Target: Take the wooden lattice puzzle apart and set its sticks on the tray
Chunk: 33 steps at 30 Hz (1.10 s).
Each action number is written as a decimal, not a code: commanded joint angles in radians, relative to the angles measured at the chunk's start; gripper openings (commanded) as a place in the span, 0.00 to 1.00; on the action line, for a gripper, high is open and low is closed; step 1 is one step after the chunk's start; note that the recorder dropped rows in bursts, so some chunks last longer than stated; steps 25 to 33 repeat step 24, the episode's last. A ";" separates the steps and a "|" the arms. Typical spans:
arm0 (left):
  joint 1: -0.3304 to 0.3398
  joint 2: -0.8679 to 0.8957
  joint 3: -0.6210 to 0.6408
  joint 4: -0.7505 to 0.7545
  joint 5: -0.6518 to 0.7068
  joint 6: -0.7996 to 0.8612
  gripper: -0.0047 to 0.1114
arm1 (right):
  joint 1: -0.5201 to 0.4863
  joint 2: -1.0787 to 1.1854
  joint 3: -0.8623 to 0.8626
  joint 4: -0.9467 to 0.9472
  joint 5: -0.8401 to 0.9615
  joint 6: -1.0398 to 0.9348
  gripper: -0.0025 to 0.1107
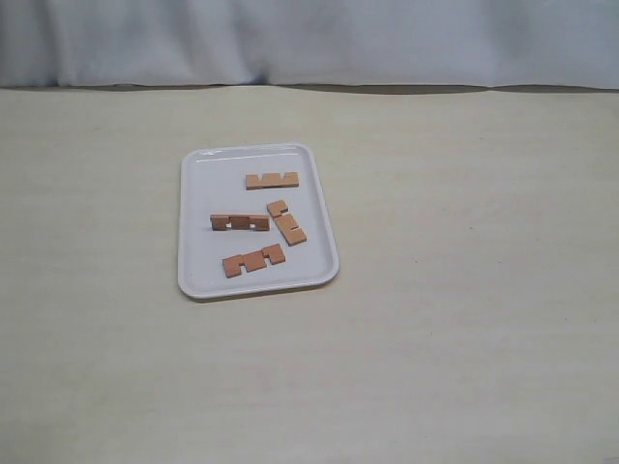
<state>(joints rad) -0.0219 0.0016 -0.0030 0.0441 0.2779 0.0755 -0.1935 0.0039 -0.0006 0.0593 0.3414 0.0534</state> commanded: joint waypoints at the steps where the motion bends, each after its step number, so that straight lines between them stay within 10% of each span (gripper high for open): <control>1: -0.002 -0.002 0.003 -0.002 0.000 0.001 0.04 | -0.002 -0.004 0.001 0.000 0.001 -0.007 0.06; 33: -0.002 -0.002 0.003 0.000 -0.008 0.001 0.04 | -0.002 -0.004 0.001 0.000 0.001 -0.007 0.06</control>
